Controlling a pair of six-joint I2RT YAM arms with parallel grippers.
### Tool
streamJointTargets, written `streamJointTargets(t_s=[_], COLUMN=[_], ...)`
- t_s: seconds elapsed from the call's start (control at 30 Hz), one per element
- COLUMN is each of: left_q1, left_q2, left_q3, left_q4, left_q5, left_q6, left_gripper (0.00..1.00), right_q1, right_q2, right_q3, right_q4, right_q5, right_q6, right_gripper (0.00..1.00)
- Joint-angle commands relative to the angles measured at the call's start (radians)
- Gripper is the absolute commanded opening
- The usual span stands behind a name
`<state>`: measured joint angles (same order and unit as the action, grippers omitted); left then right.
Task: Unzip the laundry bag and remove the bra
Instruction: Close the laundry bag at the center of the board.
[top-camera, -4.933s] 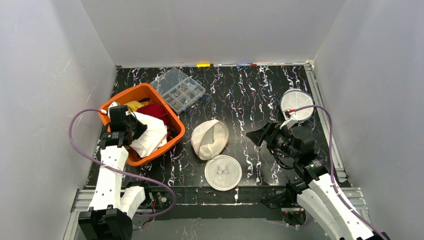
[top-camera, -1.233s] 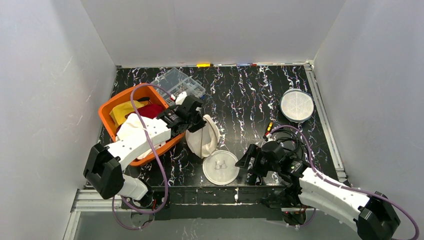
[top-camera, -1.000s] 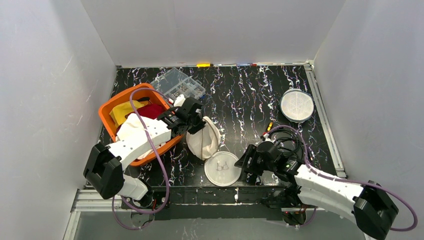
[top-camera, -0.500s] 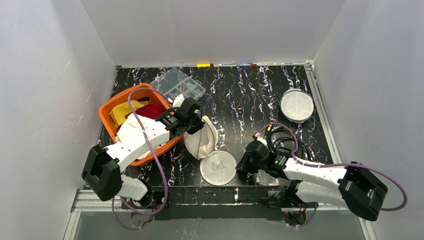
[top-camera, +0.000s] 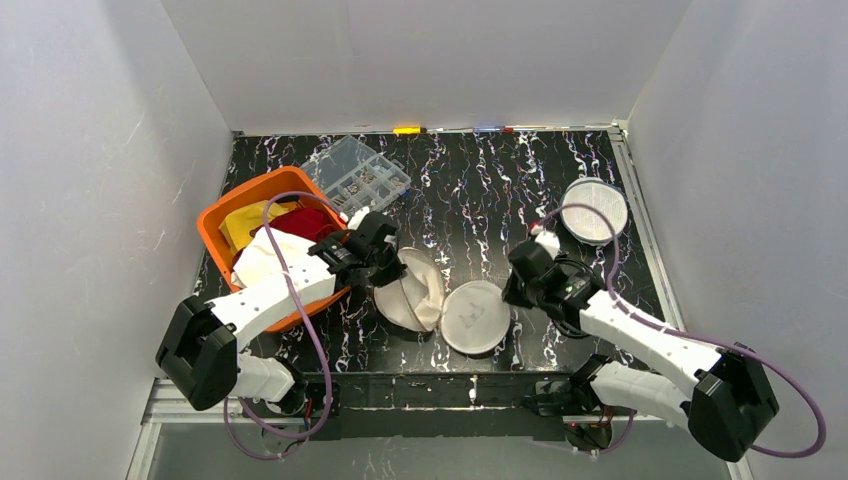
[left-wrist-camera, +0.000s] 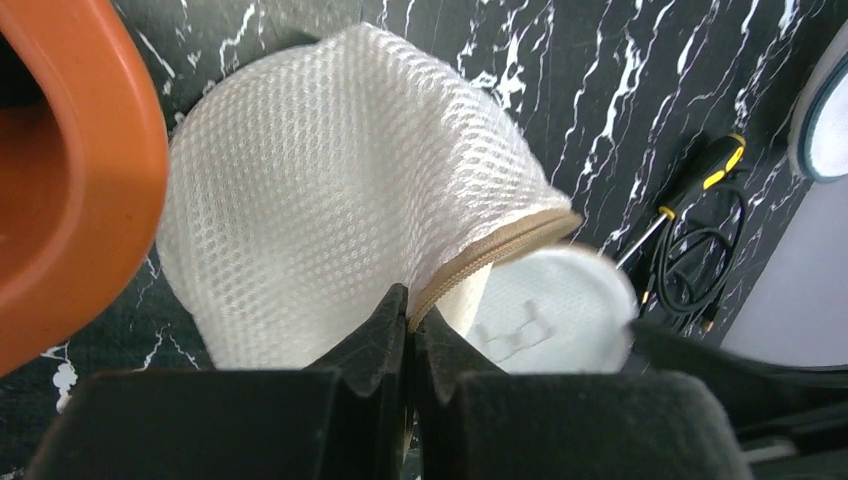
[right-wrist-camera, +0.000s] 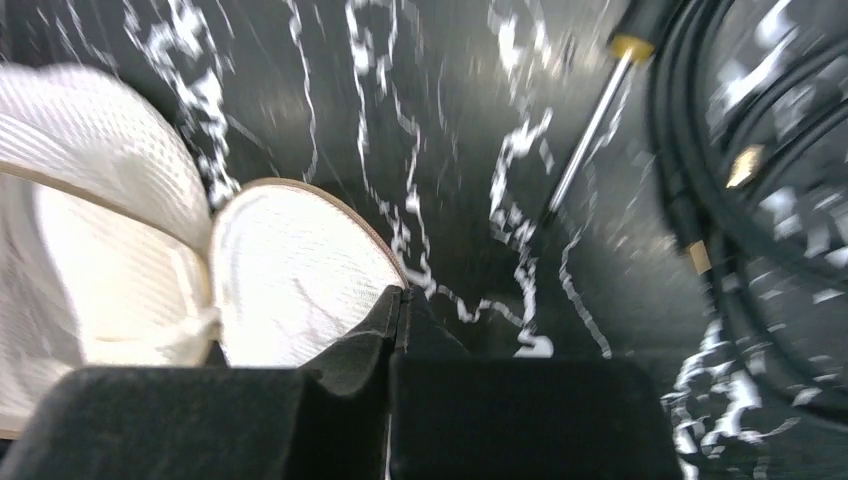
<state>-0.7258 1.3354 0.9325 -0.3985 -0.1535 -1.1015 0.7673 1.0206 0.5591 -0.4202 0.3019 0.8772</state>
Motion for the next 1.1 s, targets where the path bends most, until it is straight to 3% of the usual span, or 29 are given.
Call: streamJointTargets(t_s=[0.0,0.3,0.4,0.43,0.5,0.63,0.9,1.07], left_q1=[-0.028,-0.172,-0.173,-0.172,-0.173,-0.173,-0.172,-0.172], left_q2=[-0.047,-0.005,-0.035,-0.051,-0.079,-0.106,-0.119,-0.134], left_q3=[-0.037,-0.102,-0.155,-0.168,-0.184,-0.198,-0.194,-0.206], left_q4=[0.040,0.109,0.112,0.111,0.098,0.087,0.042,0.043], left_q5=[0.046,-0.029,-0.062,-0.076,-0.106,-0.136,-0.145,-0.146], left_q6=[-0.035,-0.154,-0.189,-0.195,-0.204,-0.226,-0.246,-0.245], left_gripper=[0.00,0.00,0.00,0.00,0.00,0.00,0.00,0.00], right_q1=[-0.114,-0.257,-0.257,-0.258,-0.257,-0.249,-0.153,-0.153], right_q2=[0.025,0.140,0.107,0.085,0.022,-0.085,-0.117,-0.091], right_q3=[0.175,0.362,0.348,0.315,0.249,0.096,-0.003,-0.091], right_q4=[-0.121,-0.163,-0.190,-0.201,-0.198,-0.203,-0.237,-0.164], right_q5=[0.078,0.116,-0.001,-0.030,-0.097,-0.197,-0.060,-0.064], right_q6=[-0.235,-0.394,-0.371,-0.352,-0.312,-0.235,-0.091,-0.024], right_gripper=[0.01,0.01,0.44,0.52,0.59,0.60,0.60,0.57])
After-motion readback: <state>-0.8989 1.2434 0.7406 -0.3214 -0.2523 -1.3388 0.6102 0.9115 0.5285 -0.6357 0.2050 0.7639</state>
